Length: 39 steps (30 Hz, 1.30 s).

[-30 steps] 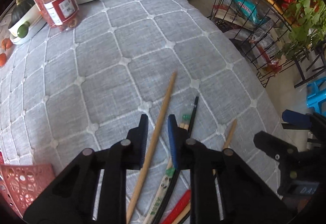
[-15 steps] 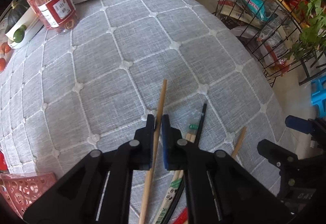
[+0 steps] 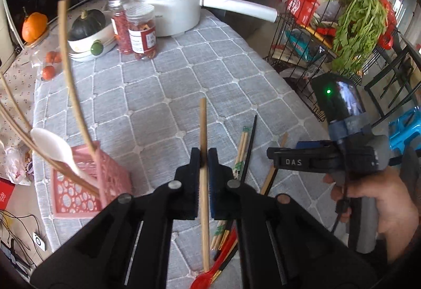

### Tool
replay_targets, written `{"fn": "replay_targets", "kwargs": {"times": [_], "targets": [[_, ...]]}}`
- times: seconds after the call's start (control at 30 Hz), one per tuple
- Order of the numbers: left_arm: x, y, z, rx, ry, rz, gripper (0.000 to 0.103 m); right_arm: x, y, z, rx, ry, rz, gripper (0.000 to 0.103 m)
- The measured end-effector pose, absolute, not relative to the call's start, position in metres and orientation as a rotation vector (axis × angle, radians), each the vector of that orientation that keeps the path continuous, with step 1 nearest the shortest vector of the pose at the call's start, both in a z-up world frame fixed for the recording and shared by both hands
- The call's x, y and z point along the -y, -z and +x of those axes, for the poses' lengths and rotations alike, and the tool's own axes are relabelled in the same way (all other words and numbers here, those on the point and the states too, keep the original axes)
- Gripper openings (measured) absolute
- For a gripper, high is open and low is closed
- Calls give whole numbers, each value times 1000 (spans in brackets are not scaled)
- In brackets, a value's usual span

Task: Organize utensils
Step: 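Grasp a wooden chopstick with the left tool while the right tool grasps another, then carry both chopsticks to the pink basket and insert them, opening both tools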

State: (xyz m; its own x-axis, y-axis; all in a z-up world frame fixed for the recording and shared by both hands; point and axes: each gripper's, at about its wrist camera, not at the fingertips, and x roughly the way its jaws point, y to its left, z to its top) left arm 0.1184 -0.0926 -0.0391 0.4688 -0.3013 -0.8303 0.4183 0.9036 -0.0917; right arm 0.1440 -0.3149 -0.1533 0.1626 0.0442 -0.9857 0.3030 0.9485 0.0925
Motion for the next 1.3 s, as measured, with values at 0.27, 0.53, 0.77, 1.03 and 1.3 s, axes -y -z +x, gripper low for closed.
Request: {"fn": "replay_targets", "kwargs": {"times": [0.27,0.53,0.77,1.03,1.3], "targets": [[50,26,93,-912,406,27,7,274,154,148,-1365,266,206,29],[15,20,75,-883,394,-41,7,277,148,147,-1299,145,364,11],[-7,15,58,-854,394,-57,7,284,112,139,-1165,45,402,9],[-33,-2,39,-785,371,-67,6,275,44,104,-976,-41,320,8],[-48,-24,25,-695,362,-83,6,242,-12,70,-822,-110,173,6]]}}
